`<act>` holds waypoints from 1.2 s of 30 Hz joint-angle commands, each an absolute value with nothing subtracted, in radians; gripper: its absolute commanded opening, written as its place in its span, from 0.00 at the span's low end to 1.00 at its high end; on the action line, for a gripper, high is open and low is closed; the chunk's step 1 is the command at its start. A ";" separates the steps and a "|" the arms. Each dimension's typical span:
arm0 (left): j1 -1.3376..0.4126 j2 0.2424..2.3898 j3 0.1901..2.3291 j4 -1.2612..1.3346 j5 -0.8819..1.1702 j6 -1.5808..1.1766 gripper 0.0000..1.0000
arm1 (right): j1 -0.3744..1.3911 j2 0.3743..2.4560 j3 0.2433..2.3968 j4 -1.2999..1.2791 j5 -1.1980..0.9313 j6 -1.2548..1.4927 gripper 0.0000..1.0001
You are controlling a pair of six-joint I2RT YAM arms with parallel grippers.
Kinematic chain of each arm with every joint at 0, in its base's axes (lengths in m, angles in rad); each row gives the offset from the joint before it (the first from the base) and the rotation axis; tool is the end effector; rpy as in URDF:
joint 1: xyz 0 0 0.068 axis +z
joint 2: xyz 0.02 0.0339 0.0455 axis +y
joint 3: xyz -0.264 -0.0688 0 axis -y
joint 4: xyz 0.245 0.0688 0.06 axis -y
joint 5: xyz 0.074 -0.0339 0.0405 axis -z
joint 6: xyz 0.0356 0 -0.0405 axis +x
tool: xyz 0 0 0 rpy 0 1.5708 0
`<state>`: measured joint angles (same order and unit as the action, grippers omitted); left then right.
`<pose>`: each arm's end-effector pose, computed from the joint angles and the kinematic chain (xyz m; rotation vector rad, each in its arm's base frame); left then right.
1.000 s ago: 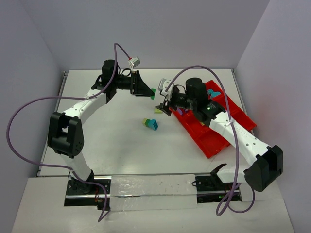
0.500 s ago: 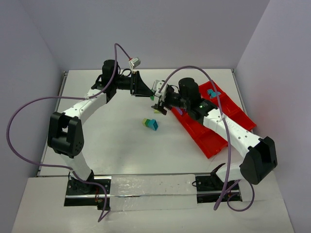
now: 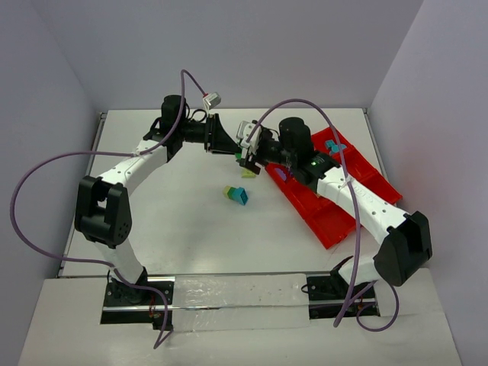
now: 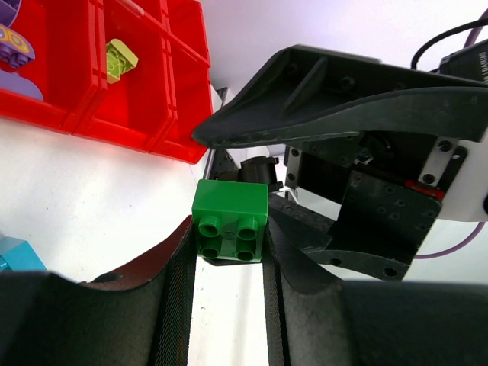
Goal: Sort the legos into containers by color
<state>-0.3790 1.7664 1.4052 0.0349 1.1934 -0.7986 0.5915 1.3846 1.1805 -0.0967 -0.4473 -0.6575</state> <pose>0.3633 -0.1803 0.3141 0.5189 2.0878 -1.8629 0.2608 0.1937 0.3506 -1.3202 1.3067 0.3719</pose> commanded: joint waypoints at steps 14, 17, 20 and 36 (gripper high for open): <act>-0.390 1.743 1.455 0.005 1.206 -0.756 0.00 | 0.601 1.398 1.255 -0.110 -0.502 -0.697 0.67; -0.391 1.743 1.457 0.005 1.204 -0.756 0.00 | 0.600 1.398 1.252 -0.109 -0.503 -0.695 0.56; -0.392 1.740 1.456 0.005 1.203 -0.756 0.00 | 0.600 1.396 1.247 -0.100 -0.495 -0.689 0.46; -0.394 1.744 1.457 -0.051 1.195 -0.718 0.53 | 0.598 1.376 1.226 -0.061 -0.457 -0.665 0.28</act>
<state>-0.3790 1.7664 1.4160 -0.0106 1.1800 -0.7661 0.5934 1.3975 1.2015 -0.1381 -0.4834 -0.6821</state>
